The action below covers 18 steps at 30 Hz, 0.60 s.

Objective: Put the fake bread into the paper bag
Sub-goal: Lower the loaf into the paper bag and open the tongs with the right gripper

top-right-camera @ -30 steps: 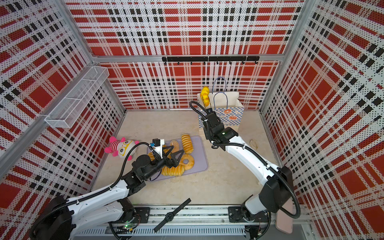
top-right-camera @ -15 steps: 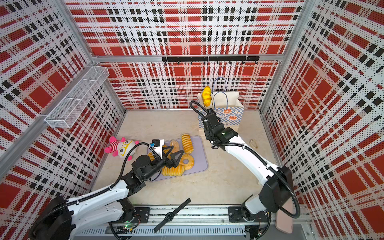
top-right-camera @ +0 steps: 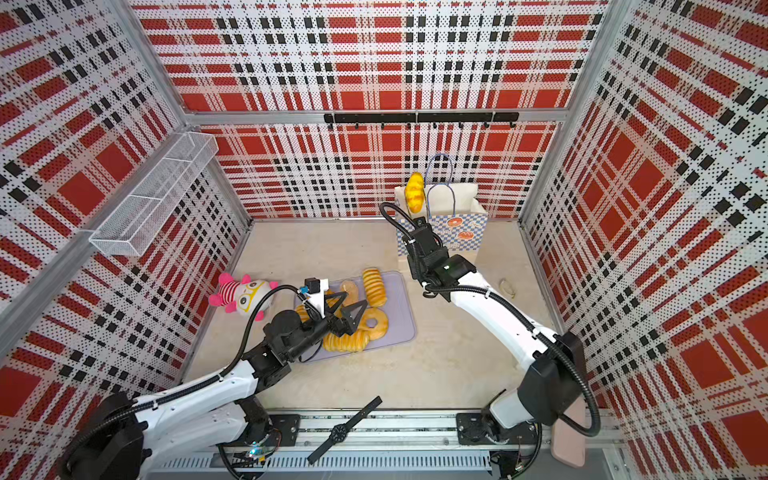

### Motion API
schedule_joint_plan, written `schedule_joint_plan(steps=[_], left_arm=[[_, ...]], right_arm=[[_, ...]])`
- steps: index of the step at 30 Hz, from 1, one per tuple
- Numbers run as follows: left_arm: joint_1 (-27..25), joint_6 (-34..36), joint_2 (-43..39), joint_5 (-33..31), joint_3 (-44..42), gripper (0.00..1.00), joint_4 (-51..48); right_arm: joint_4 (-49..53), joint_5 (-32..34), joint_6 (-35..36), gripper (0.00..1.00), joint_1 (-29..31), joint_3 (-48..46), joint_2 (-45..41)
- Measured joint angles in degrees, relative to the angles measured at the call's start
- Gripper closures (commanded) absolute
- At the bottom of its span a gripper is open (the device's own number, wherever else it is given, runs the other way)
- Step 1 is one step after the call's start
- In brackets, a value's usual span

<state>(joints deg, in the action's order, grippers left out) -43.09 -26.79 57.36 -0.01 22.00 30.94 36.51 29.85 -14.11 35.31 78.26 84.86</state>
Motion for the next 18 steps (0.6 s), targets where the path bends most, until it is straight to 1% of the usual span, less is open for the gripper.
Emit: schedule_joint_plan(steps=[8,18], left_arm=[[0.0,0.0,-0.5,0.0,-0.1,0.02,0.2],[0.1,-0.2,-0.5,-0.3,-0.1,0.02,0.3]], right_arm=[[0.0,0.0,-0.1,0.66,0.0,0.0,0.0],[-0.9,-0.7,-0.1,0.72,0.0,-0.6,-0.5]])
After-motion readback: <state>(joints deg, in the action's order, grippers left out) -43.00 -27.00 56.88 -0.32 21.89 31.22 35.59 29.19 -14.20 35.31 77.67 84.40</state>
